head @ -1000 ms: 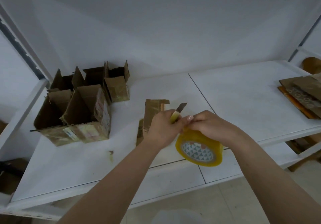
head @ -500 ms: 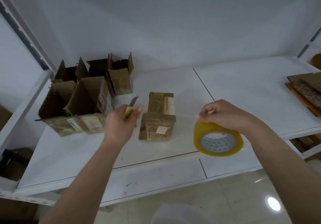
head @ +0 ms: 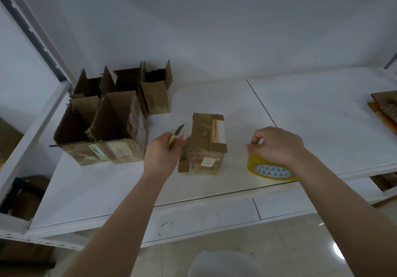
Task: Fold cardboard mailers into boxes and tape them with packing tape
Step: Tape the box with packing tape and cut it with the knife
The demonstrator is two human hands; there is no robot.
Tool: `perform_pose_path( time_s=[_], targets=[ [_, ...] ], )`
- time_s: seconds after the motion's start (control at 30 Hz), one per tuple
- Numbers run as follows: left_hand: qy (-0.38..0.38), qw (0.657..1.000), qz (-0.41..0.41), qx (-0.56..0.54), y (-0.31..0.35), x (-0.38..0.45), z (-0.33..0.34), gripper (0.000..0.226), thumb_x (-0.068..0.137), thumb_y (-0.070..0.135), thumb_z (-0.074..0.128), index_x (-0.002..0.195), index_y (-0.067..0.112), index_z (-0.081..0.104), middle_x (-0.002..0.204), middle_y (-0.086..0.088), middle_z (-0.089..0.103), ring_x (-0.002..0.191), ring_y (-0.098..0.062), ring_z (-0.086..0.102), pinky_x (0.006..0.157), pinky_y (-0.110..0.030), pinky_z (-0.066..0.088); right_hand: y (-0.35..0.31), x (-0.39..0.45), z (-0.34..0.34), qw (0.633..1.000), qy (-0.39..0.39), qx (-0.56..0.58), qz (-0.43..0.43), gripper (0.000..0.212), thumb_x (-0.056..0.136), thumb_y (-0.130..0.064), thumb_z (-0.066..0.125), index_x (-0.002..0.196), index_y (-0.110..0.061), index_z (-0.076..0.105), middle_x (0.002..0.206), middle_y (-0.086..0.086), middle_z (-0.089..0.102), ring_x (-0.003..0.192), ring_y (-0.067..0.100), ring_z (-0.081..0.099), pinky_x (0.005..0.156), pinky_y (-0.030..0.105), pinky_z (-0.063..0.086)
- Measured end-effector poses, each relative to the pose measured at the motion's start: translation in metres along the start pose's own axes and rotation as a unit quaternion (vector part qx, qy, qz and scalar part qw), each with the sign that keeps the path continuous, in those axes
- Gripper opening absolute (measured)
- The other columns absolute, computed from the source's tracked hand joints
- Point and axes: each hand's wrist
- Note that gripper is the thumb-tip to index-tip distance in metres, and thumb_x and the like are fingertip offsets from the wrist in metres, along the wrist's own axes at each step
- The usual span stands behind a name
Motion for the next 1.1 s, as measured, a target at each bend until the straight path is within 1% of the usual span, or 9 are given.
perform_pose_path(
  time_s=[0.1,0.27,0.37,0.5,0.6,0.73,0.83,0.97,1.1],
  targets=[
    [-0.026,0.998,-0.051,-0.039,-0.012,-0.008,0.013,0.05,0.092,0.051,0.052,0.071,0.006,0.056,0.061,-0.006,0.06,0.061,-0.023,0.057,0.056,-0.035,0.044,-0.014,0.003,0.014,0.999,-0.015,-0.047,-0.004,0.031,0.083,-0.065,0.054,0.082,-0.035,0.061,0.088,-0.015,0.057,0.082,0.013,0.052,0.059,0.027,0.031],
    [-0.034,0.976,-0.171,-0.133,-0.011,-0.017,0.032,0.052,0.093,0.054,0.05,0.059,0.014,0.055,0.052,0.007,0.057,0.049,-0.005,0.053,0.042,-0.015,0.035,-0.039,0.007,0.029,0.994,-0.022,-0.106,-0.031,0.039,0.084,-0.066,0.051,0.087,-0.03,0.063,0.081,-0.01,0.062,0.078,0.015,0.06,0.059,0.026,0.036],
    [-0.033,0.968,-0.198,-0.151,-0.008,-0.019,0.037,0.059,0.091,0.06,0.048,0.067,0.008,0.064,0.059,-0.001,0.064,0.052,-0.013,0.055,0.048,-0.023,0.039,-0.047,0.01,0.031,0.992,-0.025,-0.116,-0.039,0.04,0.084,-0.065,0.051,0.085,-0.027,0.063,0.077,-0.009,0.061,0.073,0.014,0.059,0.055,0.025,0.034],
    [-0.034,0.964,-0.242,-0.103,-0.013,-0.023,0.04,0.071,0.084,0.072,0.043,0.074,0.004,0.058,0.064,-0.005,0.06,0.056,-0.016,0.053,0.047,-0.026,0.034,-0.054,0.011,0.033,0.993,-0.024,-0.105,-0.041,0.03,0.083,-0.056,0.055,0.082,-0.026,0.06,0.073,-0.009,0.061,0.066,0.012,0.055,0.052,0.023,0.029],
    [-0.078,0.953,-0.28,-0.082,-0.024,-0.035,0.05,0.065,0.086,0.069,0.044,0.093,0.005,0.058,0.084,-0.007,0.063,0.068,-0.016,0.054,0.051,-0.028,0.034,-0.054,0.01,0.032,0.994,-0.021,-0.104,-0.037,0.028,0.082,-0.055,0.055,0.082,-0.027,0.06,0.074,-0.009,0.06,0.066,0.011,0.055,0.052,0.023,0.029],
    [-0.06,0.963,-0.249,-0.079,-0.021,-0.03,0.033,0.049,0.092,0.054,0.051,0.106,0.007,0.052,0.092,-0.004,0.058,0.08,-0.021,0.055,0.065,-0.03,0.039,-0.052,0.008,0.031,0.995,-0.018,-0.094,-0.033,0.029,0.082,-0.056,0.055,0.082,-0.026,0.06,0.074,-0.009,0.06,0.067,0.012,0.055,0.052,0.023,0.029],
    [-0.018,0.983,-0.121,-0.135,0.006,-0.008,0.001,0.03,0.1,0.042,0.041,0.099,0.014,0.048,0.08,0.001,0.054,0.074,-0.02,0.055,0.058,-0.028,0.041,-0.05,0.007,0.03,0.995,-0.03,-0.087,-0.031,0.032,0.083,-0.058,0.053,0.084,-0.028,0.061,0.076,-0.01,0.061,0.071,0.013,0.058,0.053,0.023,0.031],
    [-0.193,0.958,0.07,-0.202,0.071,0.018,-0.01,0.031,0.105,0.029,0.034,0.084,0.014,0.052,0.061,0.003,0.059,0.052,-0.013,0.056,0.052,-0.031,0.051,-0.049,0.007,0.029,0.995,-0.047,-0.08,-0.029,0.031,0.08,-0.057,0.053,0.087,-0.028,0.063,0.081,-0.009,0.062,0.075,0.013,0.059,0.059,0.026,0.035],
    [-0.401,0.901,0.002,-0.166,0.09,0.023,0.018,0.036,0.105,0.03,0.037,0.08,0.012,0.056,0.056,-0.001,0.065,0.049,-0.012,0.061,0.051,-0.022,0.051,-0.041,0.009,0.026,0.995,-0.068,-0.067,-0.017,0.03,0.083,-0.063,0.05,0.09,-0.035,0.061,0.09,-0.015,0.058,0.085,0.012,0.057,0.069,0.03,0.038]
  ],
)
Point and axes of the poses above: each hand's wrist, its own x-axis towards the middle knuckle, its own z-axis out of the palm, y = z × x
